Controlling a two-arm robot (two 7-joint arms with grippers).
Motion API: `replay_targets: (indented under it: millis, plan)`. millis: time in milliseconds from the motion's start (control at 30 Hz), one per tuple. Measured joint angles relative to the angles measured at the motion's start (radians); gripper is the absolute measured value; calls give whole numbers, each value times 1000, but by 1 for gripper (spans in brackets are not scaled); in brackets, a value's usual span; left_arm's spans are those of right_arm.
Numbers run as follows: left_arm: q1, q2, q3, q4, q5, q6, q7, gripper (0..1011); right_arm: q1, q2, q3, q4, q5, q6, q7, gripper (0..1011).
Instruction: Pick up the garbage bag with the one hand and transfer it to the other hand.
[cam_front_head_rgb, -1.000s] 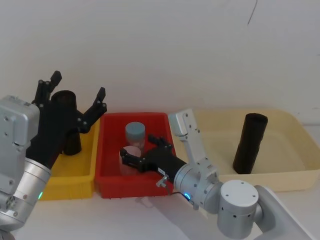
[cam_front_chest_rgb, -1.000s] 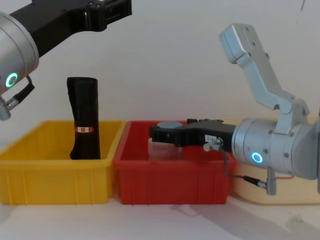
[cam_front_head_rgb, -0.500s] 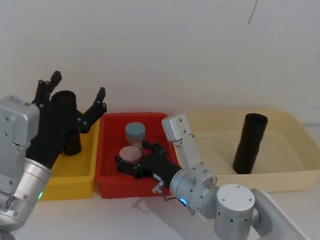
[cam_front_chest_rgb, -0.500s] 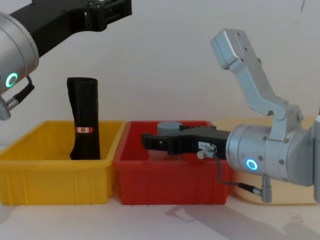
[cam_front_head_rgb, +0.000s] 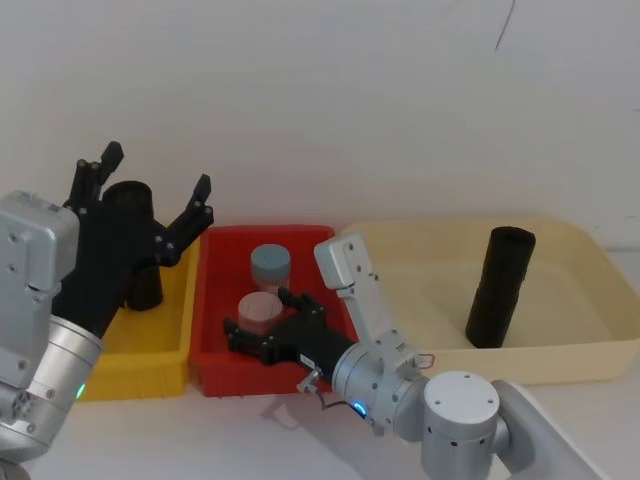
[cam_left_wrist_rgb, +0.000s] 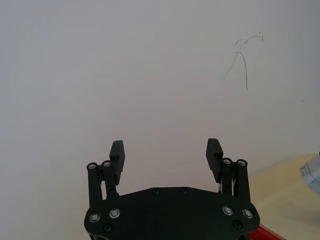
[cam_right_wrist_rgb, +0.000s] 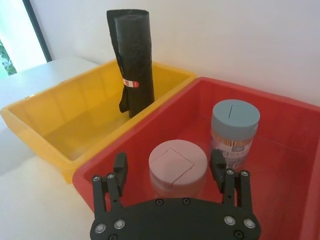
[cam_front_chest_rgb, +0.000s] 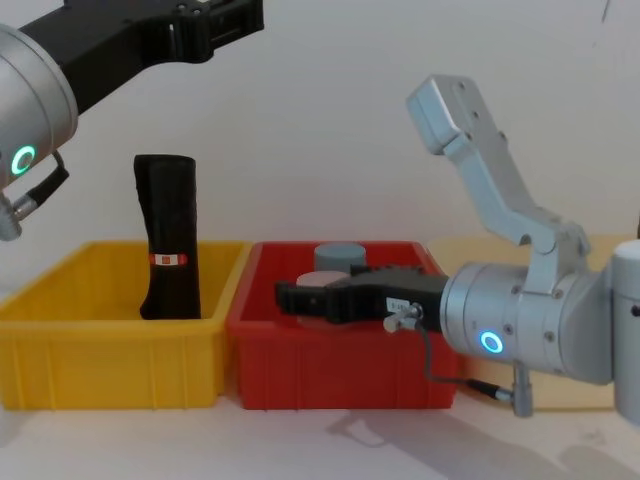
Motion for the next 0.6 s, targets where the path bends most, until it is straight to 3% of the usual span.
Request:
replay_targets:
  millis: [233, 400, 600]
  plan:
    - [0, 0, 0, 0, 0, 0, 0, 1000, 5, -9, -1, 16, -8, 3, -4, 955]
    - [0, 0, 0, 0, 0, 0, 0, 1000, 5, -14, 1, 18, -12, 5, -10, 855]
    - [0, 0, 0, 0, 0, 0, 0, 1000, 2, -16, 10, 11, -12, 6, -15, 663]
